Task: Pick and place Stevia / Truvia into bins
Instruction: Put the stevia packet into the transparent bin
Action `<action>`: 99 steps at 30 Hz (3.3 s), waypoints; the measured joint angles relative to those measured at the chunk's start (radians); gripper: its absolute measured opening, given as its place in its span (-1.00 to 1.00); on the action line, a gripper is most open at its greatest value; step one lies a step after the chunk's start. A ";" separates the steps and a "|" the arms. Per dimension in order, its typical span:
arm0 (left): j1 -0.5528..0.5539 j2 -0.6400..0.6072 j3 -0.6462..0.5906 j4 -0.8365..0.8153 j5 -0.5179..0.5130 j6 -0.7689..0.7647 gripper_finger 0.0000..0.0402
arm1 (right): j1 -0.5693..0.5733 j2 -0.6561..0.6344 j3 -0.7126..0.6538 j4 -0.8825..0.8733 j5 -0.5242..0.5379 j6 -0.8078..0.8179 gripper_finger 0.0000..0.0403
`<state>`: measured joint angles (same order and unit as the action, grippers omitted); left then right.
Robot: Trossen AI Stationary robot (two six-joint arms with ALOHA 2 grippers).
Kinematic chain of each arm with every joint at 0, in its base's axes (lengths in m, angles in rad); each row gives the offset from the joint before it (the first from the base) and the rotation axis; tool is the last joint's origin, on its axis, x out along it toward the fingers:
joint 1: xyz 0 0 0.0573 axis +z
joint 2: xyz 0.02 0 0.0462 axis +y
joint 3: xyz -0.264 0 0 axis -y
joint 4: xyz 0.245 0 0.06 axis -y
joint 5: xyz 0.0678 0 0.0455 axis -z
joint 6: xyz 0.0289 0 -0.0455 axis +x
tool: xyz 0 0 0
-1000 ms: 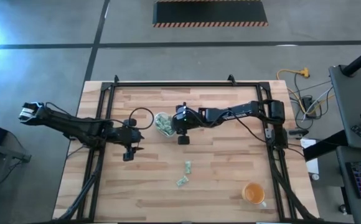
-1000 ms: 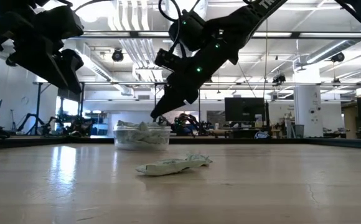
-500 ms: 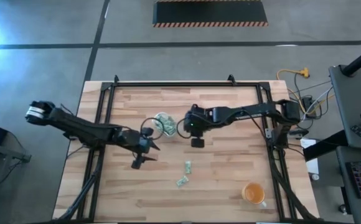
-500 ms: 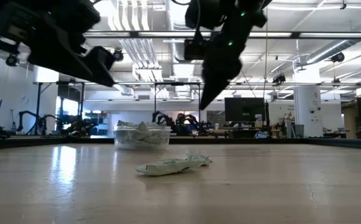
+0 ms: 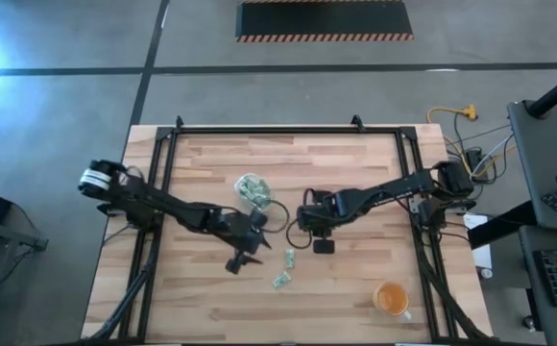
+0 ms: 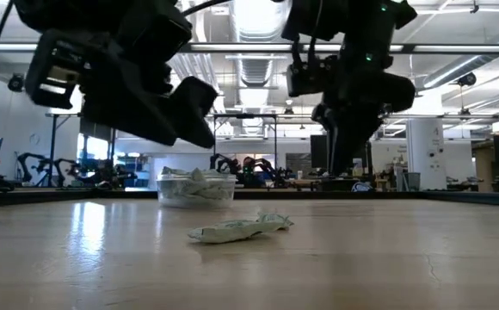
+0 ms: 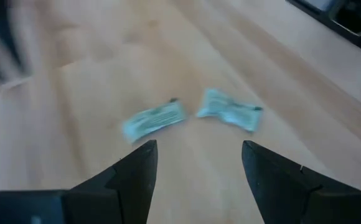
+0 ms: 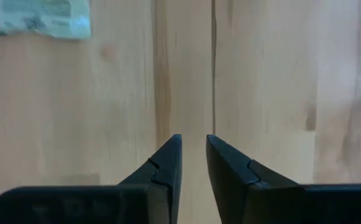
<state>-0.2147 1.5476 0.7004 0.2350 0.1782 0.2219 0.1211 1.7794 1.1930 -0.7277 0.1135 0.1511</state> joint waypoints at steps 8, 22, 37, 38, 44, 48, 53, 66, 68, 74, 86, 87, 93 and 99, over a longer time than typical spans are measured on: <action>-0.054 0.155 0.114 -0.005 0.064 0.067 0.08 | -0.001 -0.003 -0.056 0.000 0.001 0.033 -0.71; -0.080 0.300 0.186 0.121 0.083 0.131 0.08 | -0.002 -0.004 -0.066 0.007 0.002 0.033 -0.71; -0.077 0.382 0.205 0.188 0.144 0.155 0.08 | -0.002 -0.004 -0.073 0.019 0.002 0.033 -0.71; -0.077 0.390 0.207 0.199 0.144 0.159 0.08 | -0.002 -0.004 -0.073 0.022 0.002 0.032 -0.71; -0.067 0.411 0.210 0.200 0.144 0.162 0.08 | -0.002 -0.004 -0.073 0.028 0.002 0.029 -0.71; -0.064 0.412 0.210 0.189 0.144 0.160 0.08 | -0.002 -0.004 -0.074 0.031 0.002 0.029 -0.71; -0.060 0.413 0.210 0.175 0.147 0.156 0.08 | -0.002 -0.004 -0.075 0.031 0.002 0.029 -0.71; -0.038 0.394 0.213 0.069 0.151 0.128 -0.12 | -0.002 -0.004 -0.075 0.035 0.002 0.030 -0.71; -0.035 0.384 0.213 0.047 0.146 0.119 -0.16 | -0.002 -0.004 -0.075 0.036 0.002 0.029 -0.71; -0.033 0.344 0.210 -0.034 0.105 0.109 -0.18 | -0.002 -0.004 -0.075 0.039 0.002 0.029 -0.71; -0.033 0.250 0.191 -0.195 -0.068 0.095 -0.19 | -0.002 -0.004 -0.077 0.052 0.002 0.025 -0.72; -0.033 0.249 0.188 -0.195 -0.072 0.095 -0.19 | -0.002 -0.004 -0.077 0.053 0.001 0.024 -0.72; -0.033 0.248 0.183 -0.193 -0.074 0.094 -0.19 | -0.002 -0.004 -0.077 0.055 0.001 0.022 -0.73; -0.034 0.248 0.182 -0.198 -0.074 0.094 -0.19 | -0.002 -0.004 -0.077 0.056 0.002 0.022 -0.73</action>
<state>-0.2485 1.7958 0.8821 0.0368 0.1043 0.3161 0.1195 1.7756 1.1160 -0.6720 0.1150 0.1726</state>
